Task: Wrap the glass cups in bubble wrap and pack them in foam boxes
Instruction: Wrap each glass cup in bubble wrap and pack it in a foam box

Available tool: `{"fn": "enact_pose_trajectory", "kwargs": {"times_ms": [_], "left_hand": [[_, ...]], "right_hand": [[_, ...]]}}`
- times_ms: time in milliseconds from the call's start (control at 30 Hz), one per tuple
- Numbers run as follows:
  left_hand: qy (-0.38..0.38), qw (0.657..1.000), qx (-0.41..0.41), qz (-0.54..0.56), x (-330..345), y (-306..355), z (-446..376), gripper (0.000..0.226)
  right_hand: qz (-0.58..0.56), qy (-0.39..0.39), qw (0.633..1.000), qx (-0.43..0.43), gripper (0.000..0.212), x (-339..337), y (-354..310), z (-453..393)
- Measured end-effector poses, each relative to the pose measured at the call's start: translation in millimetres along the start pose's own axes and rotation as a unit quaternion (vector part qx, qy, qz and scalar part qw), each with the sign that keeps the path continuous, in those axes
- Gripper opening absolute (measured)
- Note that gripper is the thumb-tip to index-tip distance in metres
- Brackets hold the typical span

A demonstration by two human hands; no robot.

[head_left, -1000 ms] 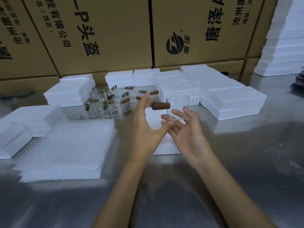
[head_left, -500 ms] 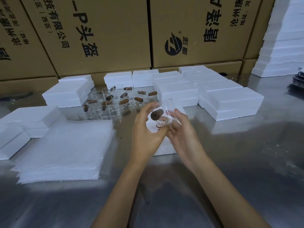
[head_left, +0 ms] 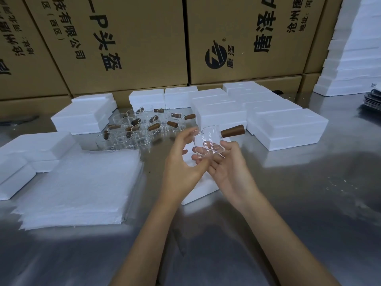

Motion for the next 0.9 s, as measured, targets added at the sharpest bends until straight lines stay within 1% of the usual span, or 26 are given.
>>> {"fn": "enact_pose_trajectory", "kwargs": {"times_ms": [67, 133, 200, 233, 267, 333, 433, 600, 667, 767, 833, 900], "left_hand": [[0.005, 1.0, 0.0, -0.01, -2, 0, 0, 0.06], [0.019, 0.999, 0.0, -0.034, -5, -1, 0, 0.063], [0.021, 0.996, 0.006, -0.086, -7, 0, 0, 0.068], [0.019, 0.992, 0.019, -0.12, -6, 2, 1, 0.069], [0.016, 0.988, 0.038, -0.149, -4, 6, 2, 0.069], [0.015, 0.98, 0.074, -0.183, -1, 10, 4, 0.065], [0.012, 0.976, 0.086, -0.199, 4, 9, 5, 0.064], [-0.005, 0.979, 0.041, -0.197, 6, -7, 1, 0.08], [-0.01, 0.982, 0.026, -0.185, 7, -10, 1, 0.082], [-0.004, 0.986, 0.025, -0.167, 4, -10, 0, 0.077], [0.004, 0.987, 0.026, -0.158, 1, -11, -1, 0.07], [0.011, 0.99, 0.022, -0.136, -2, -11, -1, 0.069]], "right_hand": [[0.023, 0.036, 0.998, -0.039, 0.035, -5, -7, -1], [0.089, 0.081, 0.985, -0.123, 0.026, -13, -26, 0], [0.146, 0.115, 0.965, -0.187, 0.031, -21, -43, 5], [0.169, 0.136, 0.955, -0.202, 0.034, -27, -48, 8], [0.194, 0.159, 0.945, -0.212, 0.034, -34, -53, 9], [0.232, 0.183, 0.931, -0.213, 0.025, -43, -59, 9], [0.235, 0.163, 0.936, -0.207, 0.019, -46, -59, 3], [0.22, 0.129, 0.942, -0.22, 0.007, -42, -58, 3], [0.226, 0.117, 0.939, -0.231, 0.009, -38, -60, 4], [0.243, 0.096, 0.935, -0.241, 0.012, -31, -61, 6], [0.25, 0.085, 0.934, -0.24, 0.011, -28, -61, 6], [0.274, 0.078, 0.928, -0.241, 0.008, -25, -62, 6]]}}
Point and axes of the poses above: each hand's wrist, its own z-axis away from the middle knuckle, its own x-axis out of the palm, y = z × x, the point moved 10 cm from there along -z, towards the middle knuckle, and after that the axes turned 2 degrees about -x, right-handed, at the moved point
